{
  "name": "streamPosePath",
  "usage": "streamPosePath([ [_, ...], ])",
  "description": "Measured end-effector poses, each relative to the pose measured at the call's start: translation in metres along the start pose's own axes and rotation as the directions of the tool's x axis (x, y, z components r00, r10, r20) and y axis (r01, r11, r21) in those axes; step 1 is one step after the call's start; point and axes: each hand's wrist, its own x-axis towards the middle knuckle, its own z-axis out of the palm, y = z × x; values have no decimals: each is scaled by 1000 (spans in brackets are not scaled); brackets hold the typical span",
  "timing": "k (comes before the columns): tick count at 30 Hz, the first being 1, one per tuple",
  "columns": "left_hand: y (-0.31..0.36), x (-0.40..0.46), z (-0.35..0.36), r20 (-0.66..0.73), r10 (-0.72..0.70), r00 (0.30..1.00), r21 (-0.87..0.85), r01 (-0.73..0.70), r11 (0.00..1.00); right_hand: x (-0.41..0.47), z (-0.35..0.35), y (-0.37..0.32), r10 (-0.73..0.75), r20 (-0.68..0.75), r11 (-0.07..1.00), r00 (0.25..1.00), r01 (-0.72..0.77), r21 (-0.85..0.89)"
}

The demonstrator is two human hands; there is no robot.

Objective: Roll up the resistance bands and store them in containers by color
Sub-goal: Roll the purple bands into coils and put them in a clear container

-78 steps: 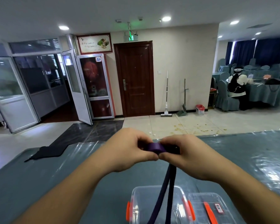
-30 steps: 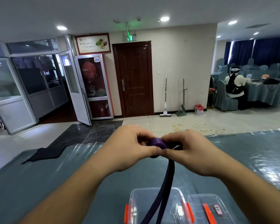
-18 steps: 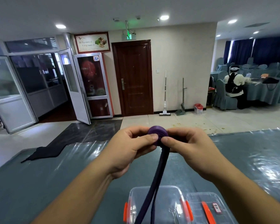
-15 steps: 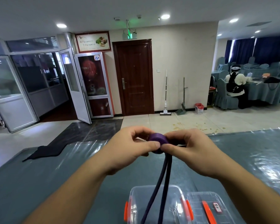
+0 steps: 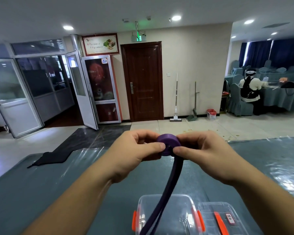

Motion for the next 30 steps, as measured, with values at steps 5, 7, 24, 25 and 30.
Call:
streamPosePath([
  [5, 13, 1, -8, 77, 42, 996, 468, -73, 881, 4, -9, -13, 9, 113, 927, 994, 34, -373],
  [7, 16, 0, -8, 61, 66, 996, 401, -85, 912, 4, -9, -12, -19, 67, 956, 998, 38, -293],
  [24, 17, 1, 0, 41, 115, 993, 228, -121, 966, 0, -12, -16, -21, 47, 996, 999, 25, -83],
  [25, 15, 1, 3, -5, 112, 994, 107, -111, 988, 0, -10, -14, -35, 8, 999, 999, 35, 8],
  [30, 2, -1, 17, -64, 38, 997, -153, -47, 987, -6, -3, -8, -55, -54, 993, 997, 60, 99],
])
